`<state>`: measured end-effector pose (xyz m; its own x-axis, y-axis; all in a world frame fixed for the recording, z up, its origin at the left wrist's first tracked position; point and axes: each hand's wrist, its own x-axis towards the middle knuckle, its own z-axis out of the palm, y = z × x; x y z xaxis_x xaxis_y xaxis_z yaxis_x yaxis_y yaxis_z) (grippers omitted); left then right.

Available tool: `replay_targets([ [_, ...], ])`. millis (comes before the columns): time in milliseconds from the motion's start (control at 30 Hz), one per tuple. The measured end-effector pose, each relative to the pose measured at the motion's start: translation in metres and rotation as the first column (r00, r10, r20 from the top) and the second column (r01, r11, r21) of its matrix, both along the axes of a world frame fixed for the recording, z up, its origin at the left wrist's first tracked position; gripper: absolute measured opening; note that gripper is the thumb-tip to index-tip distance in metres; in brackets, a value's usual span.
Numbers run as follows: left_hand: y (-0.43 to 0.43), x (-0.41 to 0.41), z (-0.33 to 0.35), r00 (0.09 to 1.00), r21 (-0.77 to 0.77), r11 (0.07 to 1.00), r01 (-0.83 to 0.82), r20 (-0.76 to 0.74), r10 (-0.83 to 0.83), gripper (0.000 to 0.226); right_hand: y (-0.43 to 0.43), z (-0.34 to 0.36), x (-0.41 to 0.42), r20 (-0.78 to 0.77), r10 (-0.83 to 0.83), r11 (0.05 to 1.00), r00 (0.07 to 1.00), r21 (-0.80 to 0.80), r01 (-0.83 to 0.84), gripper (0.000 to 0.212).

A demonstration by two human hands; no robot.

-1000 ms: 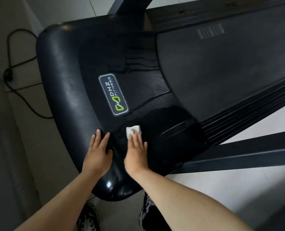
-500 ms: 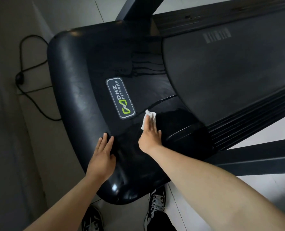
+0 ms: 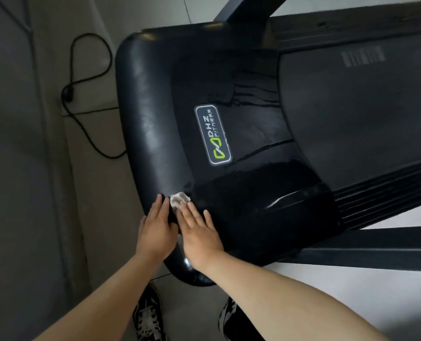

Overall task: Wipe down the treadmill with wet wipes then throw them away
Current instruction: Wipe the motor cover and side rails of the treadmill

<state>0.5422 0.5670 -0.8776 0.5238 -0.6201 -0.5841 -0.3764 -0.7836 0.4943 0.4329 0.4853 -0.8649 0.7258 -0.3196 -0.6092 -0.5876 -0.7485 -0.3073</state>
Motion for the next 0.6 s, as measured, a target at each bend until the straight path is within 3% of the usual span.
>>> replay_targets([
  [100,0.014,0.007,-0.001,0.992,0.002,0.996,-0.093,-0.090,0.093,0.068,-0.013,0.004,-0.003,-0.014,0.019,0.999,1.000,-0.031,-0.019,0.082],
  [167,0.024,0.011,0.000,0.981,0.048,0.992,-0.121,-0.150,0.127,0.070,-0.025,0.003,-0.007,0.005,-0.125,0.990,0.992,-0.059,0.125,0.089],
  [267,0.034,0.012,0.002,0.962,0.057,0.992,-0.110,-0.246,0.120,0.070,-0.033,0.000,-0.013,-0.039,-0.420,0.907,0.907,-0.066,0.417,0.093],
  [367,0.038,0.012,0.000,0.955,0.025,0.993,-0.112,-0.273,0.115,0.071,-0.019,-0.001,-0.011,-0.060,-0.511,0.859,0.858,-0.067,0.507,0.092],
  [467,0.040,0.016,-0.004,0.954,0.015,0.992,-0.128,-0.273,0.127,0.068,0.007,0.004,-0.004,-0.030,-0.452,0.892,0.891,-0.028,0.451,0.092],
  [600,0.041,0.020,-0.010,0.946,0.033,0.991,-0.131,-0.295,0.135,0.064,0.030,0.009,0.004,-0.050,-0.144,0.990,0.988,-0.007,0.144,0.088],
])
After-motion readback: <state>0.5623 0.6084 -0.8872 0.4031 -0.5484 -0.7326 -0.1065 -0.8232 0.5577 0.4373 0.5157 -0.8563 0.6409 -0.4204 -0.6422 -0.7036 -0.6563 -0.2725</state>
